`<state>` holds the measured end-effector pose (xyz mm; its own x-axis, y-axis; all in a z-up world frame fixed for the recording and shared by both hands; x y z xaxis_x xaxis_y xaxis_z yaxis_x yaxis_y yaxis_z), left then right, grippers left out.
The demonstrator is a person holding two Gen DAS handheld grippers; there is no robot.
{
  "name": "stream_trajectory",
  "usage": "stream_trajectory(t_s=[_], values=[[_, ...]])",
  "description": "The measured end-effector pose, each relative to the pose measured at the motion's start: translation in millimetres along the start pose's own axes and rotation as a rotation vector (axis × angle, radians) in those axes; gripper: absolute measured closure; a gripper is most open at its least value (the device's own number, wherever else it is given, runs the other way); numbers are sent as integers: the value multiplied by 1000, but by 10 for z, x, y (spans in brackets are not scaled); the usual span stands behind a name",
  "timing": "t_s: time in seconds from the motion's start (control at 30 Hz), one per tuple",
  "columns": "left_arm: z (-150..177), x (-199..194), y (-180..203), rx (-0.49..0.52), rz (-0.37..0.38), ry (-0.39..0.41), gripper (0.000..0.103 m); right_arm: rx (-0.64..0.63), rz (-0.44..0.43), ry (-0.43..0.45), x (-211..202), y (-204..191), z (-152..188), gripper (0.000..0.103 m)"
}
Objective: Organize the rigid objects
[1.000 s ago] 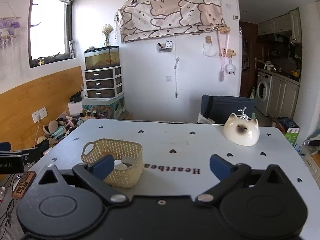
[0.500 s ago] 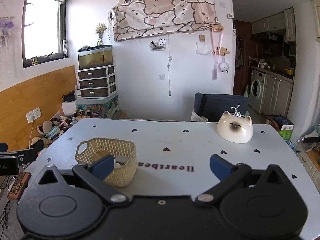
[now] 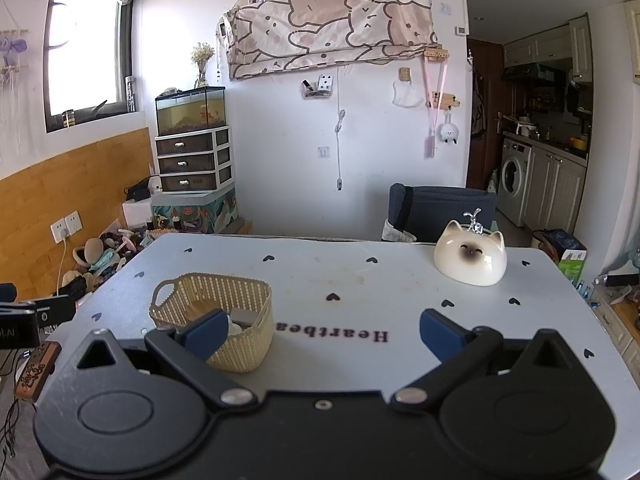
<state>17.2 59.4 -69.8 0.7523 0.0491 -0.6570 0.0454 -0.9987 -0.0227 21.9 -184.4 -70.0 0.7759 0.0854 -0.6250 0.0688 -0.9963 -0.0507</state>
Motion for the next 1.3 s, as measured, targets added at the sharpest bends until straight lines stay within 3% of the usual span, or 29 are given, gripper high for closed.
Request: stream_trajectory(t_s=[1.3], values=[[103,41,-16,-4,4,-19,0,-20,-6,-22,66,-29,137,0]])
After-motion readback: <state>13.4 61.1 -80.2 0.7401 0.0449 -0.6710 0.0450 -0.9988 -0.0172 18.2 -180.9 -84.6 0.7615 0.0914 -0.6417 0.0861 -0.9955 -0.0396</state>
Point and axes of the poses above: each gripper's, at about its wrist camera, not at the fingertips, and x roughly the way its jaws point, y to its right, z to its underside, the point moved 6 cm from there along x, roughly the way its jaws point, and after that the axes turned 13 degrees about -y, right-handed, at the moved point
